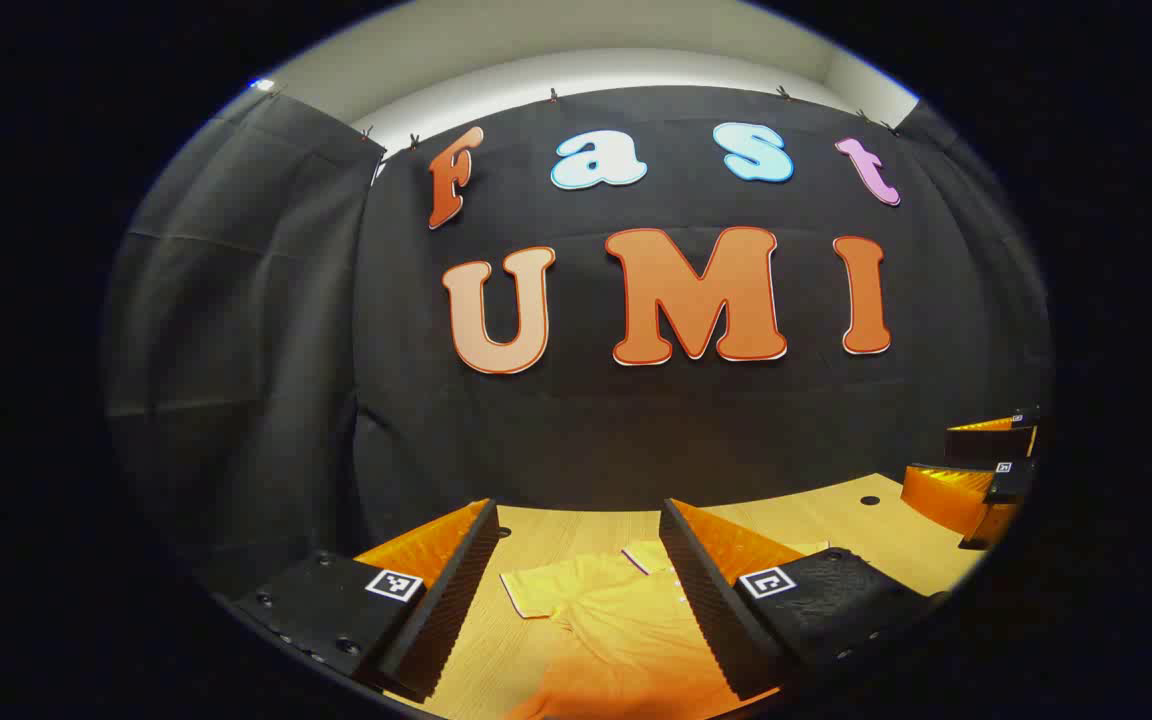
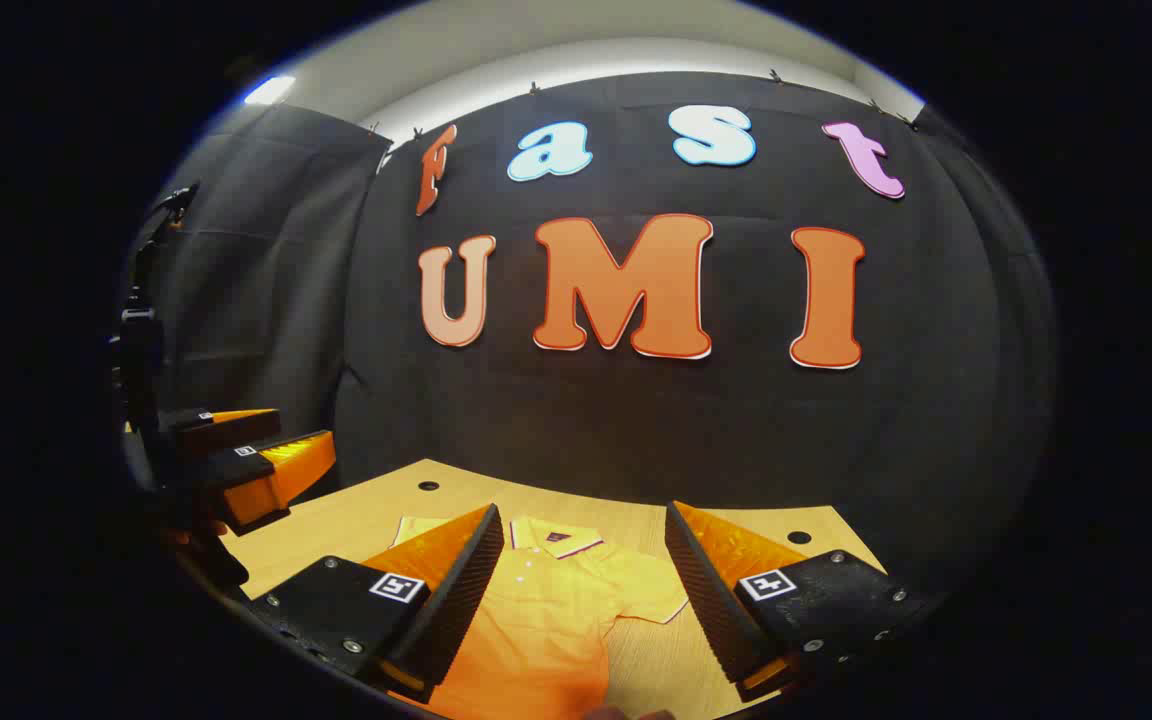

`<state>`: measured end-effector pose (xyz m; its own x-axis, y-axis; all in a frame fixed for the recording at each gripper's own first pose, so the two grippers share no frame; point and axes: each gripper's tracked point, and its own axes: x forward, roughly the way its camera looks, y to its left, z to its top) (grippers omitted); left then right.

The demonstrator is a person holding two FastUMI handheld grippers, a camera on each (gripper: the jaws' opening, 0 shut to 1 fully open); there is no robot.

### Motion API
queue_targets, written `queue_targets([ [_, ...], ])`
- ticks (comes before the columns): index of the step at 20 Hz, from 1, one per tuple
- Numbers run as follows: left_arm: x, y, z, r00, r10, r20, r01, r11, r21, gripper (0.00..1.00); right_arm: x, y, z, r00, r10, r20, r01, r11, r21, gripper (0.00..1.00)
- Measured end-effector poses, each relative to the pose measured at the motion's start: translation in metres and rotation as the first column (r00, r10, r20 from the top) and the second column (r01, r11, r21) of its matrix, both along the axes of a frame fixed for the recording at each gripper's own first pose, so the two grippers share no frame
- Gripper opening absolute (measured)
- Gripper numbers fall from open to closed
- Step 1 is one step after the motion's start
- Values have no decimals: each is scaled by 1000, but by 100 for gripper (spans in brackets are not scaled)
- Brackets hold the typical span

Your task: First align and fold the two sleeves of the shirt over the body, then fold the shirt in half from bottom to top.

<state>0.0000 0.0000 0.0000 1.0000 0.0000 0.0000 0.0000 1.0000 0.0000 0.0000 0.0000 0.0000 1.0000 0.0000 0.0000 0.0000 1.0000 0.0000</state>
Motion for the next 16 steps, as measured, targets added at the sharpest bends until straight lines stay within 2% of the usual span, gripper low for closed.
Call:
queue_targets([
  [3, 8, 16, 3, 999, -32, 12, 32, 999, 10, 99, 0, 11, 2, 998, -57, -9, 57, 998, 5, 98],
  [9, 28, 30, -1, 991, -129, 23, 128, 991, 43, 99, -10, 27, 7, 985, -175, -9, 174, 983, -62, 98],
  [16, 48, 25, -11, 952, -307, 17, 306, 952, 23, 99, -27, 38, 3, 938, -345, -39, 342, 937, -70, 99],
])
